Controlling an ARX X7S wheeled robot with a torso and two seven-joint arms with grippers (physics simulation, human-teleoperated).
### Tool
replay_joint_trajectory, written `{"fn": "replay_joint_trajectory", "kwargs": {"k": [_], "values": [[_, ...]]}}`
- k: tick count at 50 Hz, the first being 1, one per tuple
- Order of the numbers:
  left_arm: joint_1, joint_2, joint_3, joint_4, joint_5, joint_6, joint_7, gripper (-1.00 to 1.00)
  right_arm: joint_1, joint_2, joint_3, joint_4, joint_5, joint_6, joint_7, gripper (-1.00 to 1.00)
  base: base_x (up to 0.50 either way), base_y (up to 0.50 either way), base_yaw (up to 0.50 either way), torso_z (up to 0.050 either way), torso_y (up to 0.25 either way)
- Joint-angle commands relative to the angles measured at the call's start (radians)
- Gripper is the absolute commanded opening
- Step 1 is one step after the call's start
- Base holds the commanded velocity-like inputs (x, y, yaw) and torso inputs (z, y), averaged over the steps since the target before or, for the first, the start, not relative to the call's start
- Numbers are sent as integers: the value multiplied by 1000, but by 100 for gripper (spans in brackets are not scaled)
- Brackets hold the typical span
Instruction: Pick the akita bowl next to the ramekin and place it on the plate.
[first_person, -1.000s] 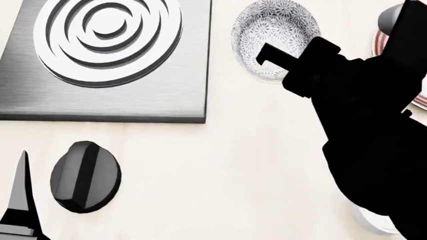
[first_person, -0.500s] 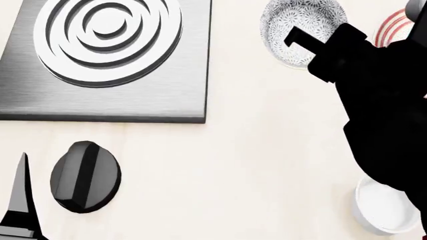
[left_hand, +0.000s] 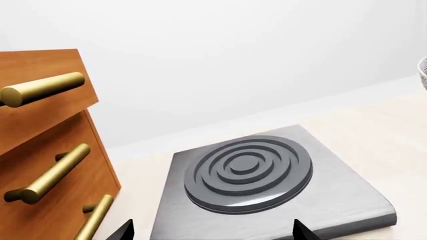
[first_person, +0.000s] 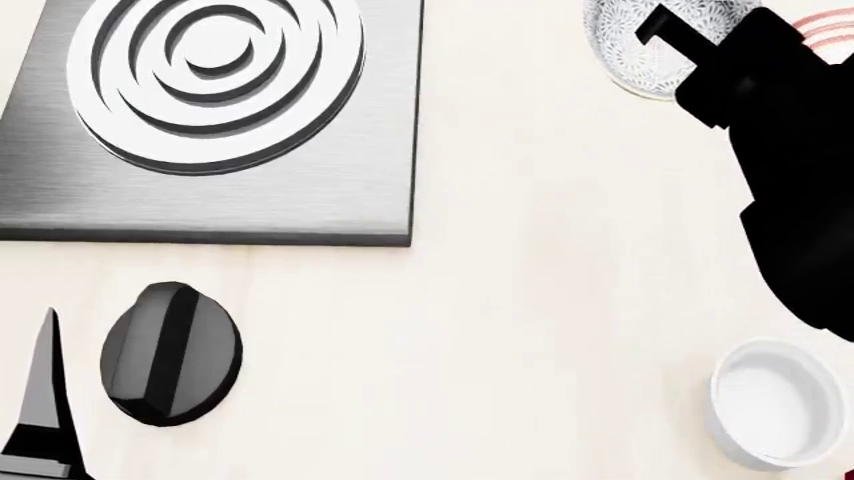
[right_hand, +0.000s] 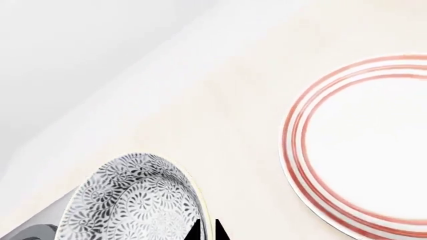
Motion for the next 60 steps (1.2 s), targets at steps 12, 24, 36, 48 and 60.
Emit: {"fn": "replay_joint_trajectory", "kwargs": {"k": [12,24,36,48,60], "values": [[-10,12,-33,5,-20,-32,31,100,73,-17,38,83,-48,-1,-31,-100,0,0,0,0,1],[-12,8,-31,6,-23,-35,26,100,97,-3,45,122,-56,1,-24,-100,0,0,0,0,0],[-6,5,-29,7,-28,-32,21,100,112,6,52,157,-60,1,-21,-100,0,0,0,0,1],[-4,-1,-23,4,-29,-30,13,100,140,-2,59,229,-62,-3,-28,-100,0,0,0,0,1],[1,-7,-25,0,-40,-25,5,100,171,-10,55,288,-74,-1,-22,-100,0,0,0,1,0]]}}
